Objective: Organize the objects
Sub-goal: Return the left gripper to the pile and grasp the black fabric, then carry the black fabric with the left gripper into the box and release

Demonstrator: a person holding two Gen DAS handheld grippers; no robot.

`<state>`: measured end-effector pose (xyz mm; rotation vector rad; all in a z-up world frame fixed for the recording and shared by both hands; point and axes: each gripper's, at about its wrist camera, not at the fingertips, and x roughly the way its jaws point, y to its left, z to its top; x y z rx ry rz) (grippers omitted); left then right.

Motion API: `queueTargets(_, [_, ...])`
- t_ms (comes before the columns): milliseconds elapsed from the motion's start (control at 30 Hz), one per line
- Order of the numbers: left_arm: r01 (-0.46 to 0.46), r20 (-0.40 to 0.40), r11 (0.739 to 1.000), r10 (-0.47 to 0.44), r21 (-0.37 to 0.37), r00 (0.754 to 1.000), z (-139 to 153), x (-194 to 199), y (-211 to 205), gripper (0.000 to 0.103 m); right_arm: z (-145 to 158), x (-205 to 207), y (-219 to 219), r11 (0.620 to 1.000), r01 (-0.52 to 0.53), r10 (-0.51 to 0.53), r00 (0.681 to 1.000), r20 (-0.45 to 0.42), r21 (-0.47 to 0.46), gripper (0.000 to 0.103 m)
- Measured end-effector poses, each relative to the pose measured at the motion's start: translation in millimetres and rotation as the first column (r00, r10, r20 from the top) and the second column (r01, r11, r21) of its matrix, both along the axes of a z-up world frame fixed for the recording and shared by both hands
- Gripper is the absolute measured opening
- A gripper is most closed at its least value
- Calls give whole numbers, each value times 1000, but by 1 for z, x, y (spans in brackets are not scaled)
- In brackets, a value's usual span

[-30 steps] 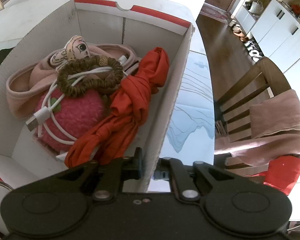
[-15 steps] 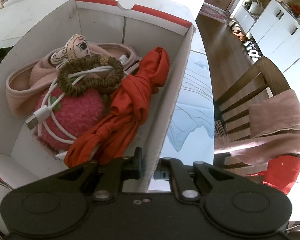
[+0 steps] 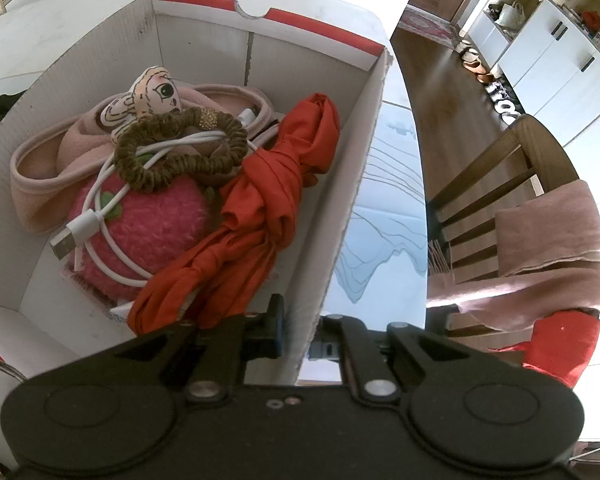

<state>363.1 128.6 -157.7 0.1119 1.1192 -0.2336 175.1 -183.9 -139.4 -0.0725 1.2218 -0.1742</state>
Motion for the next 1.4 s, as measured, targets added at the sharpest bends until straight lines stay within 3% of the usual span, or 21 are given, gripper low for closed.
queueTargets(133, [9, 17, 1000, -9, -5, 1000, 4, -7, 3, 8, 0, 0, 0, 1000, -1, 1, 1000, 1, -1, 8])
queueTargets(267, [16, 36, 999, -15, -39, 999, 18, -13, 7, 6, 1, 0, 0, 1000, -3, 3, 1000, 3, -1, 8])
queueTargets(700, [156, 148, 975, -133, -157, 980, 113, -50, -4, 6, 0, -2, 1, 1000, -6, 6, 1000, 15, 0, 7])
queueTargets(833, [220, 208, 953, -177, -207, 962, 146, -66, -18, 6, 0, -3, 0, 1000, -7, 7, 1000, 16, 2, 7])
queueTargets(1100, [400, 336, 882, -309, -250, 890, 204, -99, -68, 6, 0, -2, -1, 1000, -10, 10, 1000, 16, 3, 7])
queueTargets(1400, [548, 329, 798, -462, -252, 824, 211, -117, -130, 6, -1, -3, -1, 1000, -10, 10, 1000, 23, 8, 7])
